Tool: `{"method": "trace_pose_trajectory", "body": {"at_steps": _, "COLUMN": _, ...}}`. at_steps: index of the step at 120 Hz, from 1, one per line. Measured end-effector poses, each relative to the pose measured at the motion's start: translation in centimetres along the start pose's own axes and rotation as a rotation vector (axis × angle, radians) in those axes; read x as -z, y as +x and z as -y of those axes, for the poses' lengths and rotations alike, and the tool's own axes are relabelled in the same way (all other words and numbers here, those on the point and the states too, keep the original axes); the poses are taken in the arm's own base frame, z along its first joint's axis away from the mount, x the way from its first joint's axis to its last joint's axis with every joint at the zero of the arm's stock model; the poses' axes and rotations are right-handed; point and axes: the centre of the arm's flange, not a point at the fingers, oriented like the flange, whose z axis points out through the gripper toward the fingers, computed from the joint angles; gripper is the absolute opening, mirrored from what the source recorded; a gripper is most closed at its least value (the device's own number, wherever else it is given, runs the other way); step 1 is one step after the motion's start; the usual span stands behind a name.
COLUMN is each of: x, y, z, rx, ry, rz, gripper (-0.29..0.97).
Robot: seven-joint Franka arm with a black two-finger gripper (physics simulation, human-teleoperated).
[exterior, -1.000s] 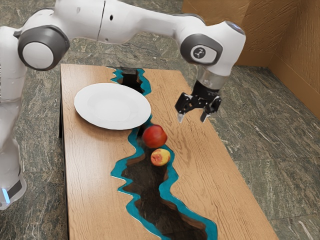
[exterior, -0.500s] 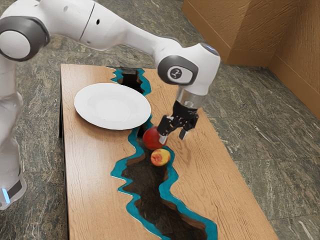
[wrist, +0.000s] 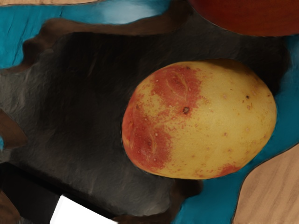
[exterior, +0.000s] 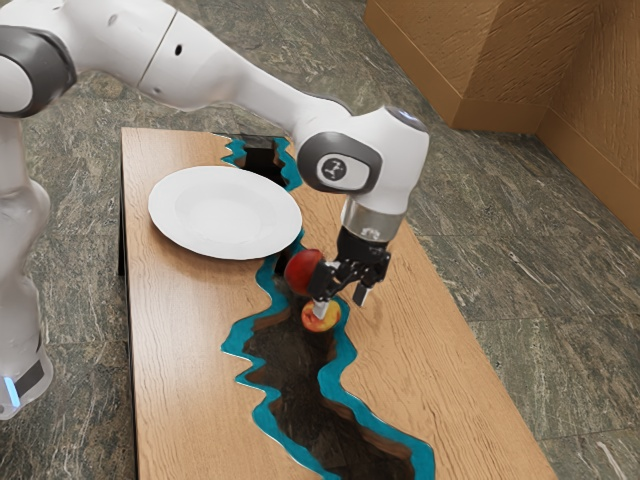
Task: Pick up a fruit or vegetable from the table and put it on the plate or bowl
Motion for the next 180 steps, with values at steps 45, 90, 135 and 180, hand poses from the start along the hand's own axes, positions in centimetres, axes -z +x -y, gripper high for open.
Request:
{"method": "trace_pose_trajectory", "body": {"at_steps": 45, "x": 0.5, "y": 5.4, "z": -1.1, "rx": 0.104, "ry": -0.016, "rz": 0.033, "gripper": 0.68}}
{"method": "trace_pose_trajectory", "body": {"at_steps": 90, "x": 0.3, "y": 6.2, "z": -1.7, "rx": 0.111, "ry": -0.036, "rz": 0.042, "gripper": 0.68}}
{"method": "trace_pose_trajectory", "body": {"at_steps": 135, "x": -3.0, "y": 5.1, "z": -2.9, "rx": 0.113, "ry": -0.004, "rz": 0.047, "gripper": 0.68}}
{"method": "trace_pose_trajectory", "body": {"at_steps": 180, "x": -4.2, "y": 5.1, "z": -3.7, "rx": 0.114, "ry": -0.003, "rz": 0.054, "gripper": 0.68}}
